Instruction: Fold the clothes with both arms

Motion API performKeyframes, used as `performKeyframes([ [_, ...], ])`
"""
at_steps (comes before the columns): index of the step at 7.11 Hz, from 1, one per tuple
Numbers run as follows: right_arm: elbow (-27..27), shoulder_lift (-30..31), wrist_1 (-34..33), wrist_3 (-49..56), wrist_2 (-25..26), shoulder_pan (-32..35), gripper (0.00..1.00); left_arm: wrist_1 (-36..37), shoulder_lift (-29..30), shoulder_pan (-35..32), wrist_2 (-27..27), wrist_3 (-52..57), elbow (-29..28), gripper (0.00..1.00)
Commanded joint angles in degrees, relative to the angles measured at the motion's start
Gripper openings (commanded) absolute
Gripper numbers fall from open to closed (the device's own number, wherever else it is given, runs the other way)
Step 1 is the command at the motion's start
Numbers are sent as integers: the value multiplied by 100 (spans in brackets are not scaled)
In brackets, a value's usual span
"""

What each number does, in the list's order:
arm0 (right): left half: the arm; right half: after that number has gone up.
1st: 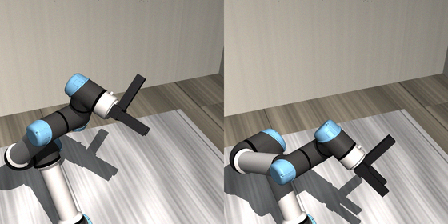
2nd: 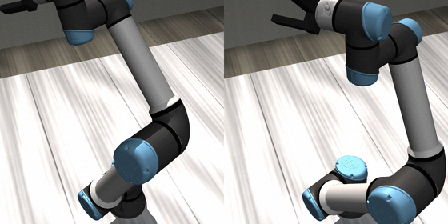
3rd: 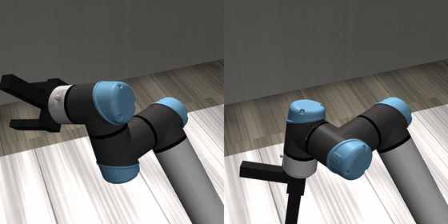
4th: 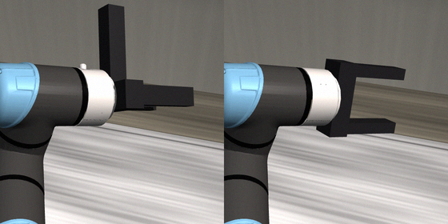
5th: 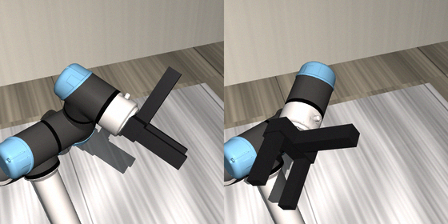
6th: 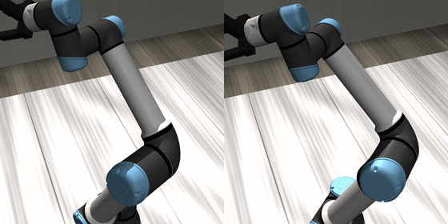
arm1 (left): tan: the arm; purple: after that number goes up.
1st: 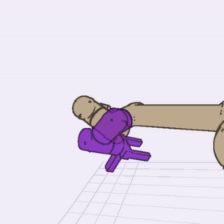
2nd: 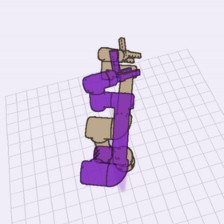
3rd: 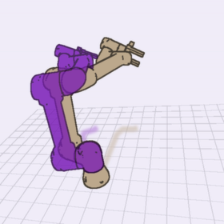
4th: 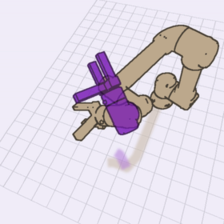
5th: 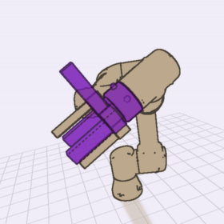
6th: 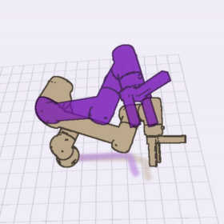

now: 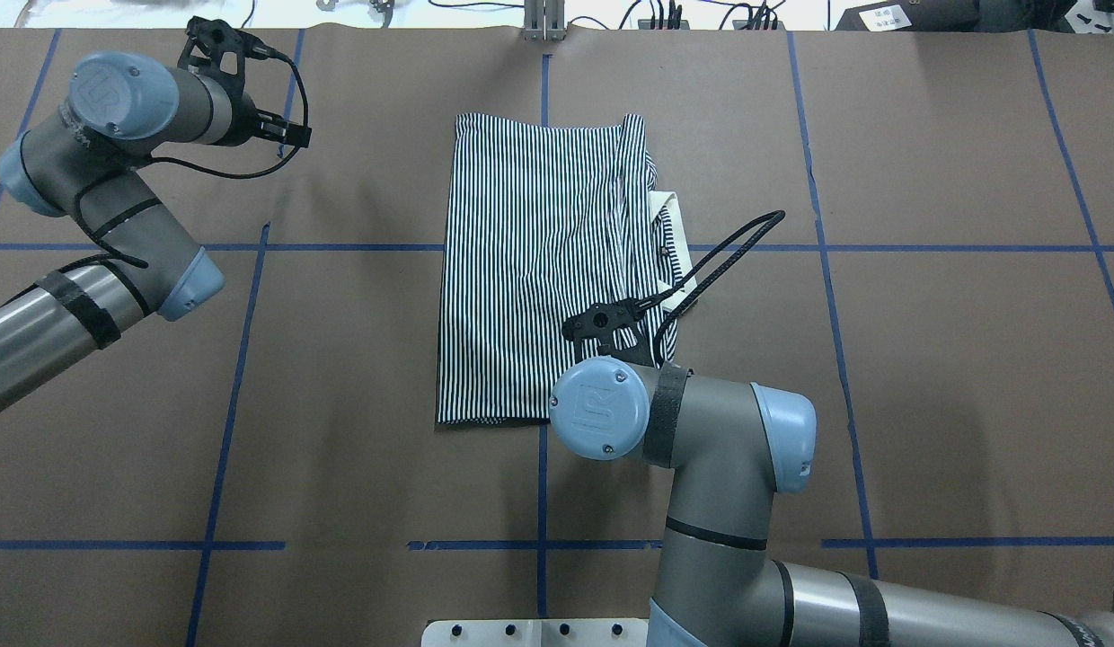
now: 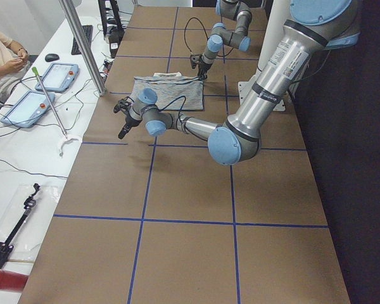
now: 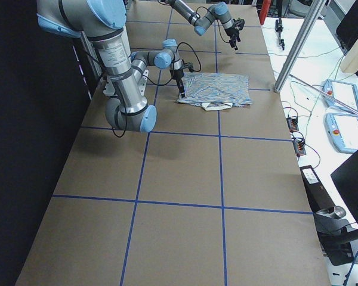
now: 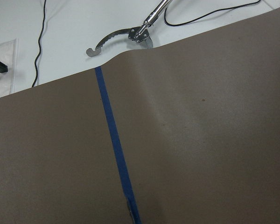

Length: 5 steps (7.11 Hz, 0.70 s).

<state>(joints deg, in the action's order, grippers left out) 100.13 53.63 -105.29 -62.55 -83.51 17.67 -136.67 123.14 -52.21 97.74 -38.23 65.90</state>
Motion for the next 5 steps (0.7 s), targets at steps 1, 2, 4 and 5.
performKeyframes([
  [1, -64, 15, -9, 50, 19, -9, 32, 0, 0, 0, 0, 0, 2, 100],
  [2, -55, 24, -26, 59, 28, 0, 10, 0, 0, 0, 0, 0, 2, 100],
  [4, -29, 42, -35, 59, 36, 70, 0, -9, 0, 0, 0, -9, 2, 100],
  [5, 32, 77, -35, 59, 28, 131, 0, -9, 0, 0, -9, 0, 2, 100],
])
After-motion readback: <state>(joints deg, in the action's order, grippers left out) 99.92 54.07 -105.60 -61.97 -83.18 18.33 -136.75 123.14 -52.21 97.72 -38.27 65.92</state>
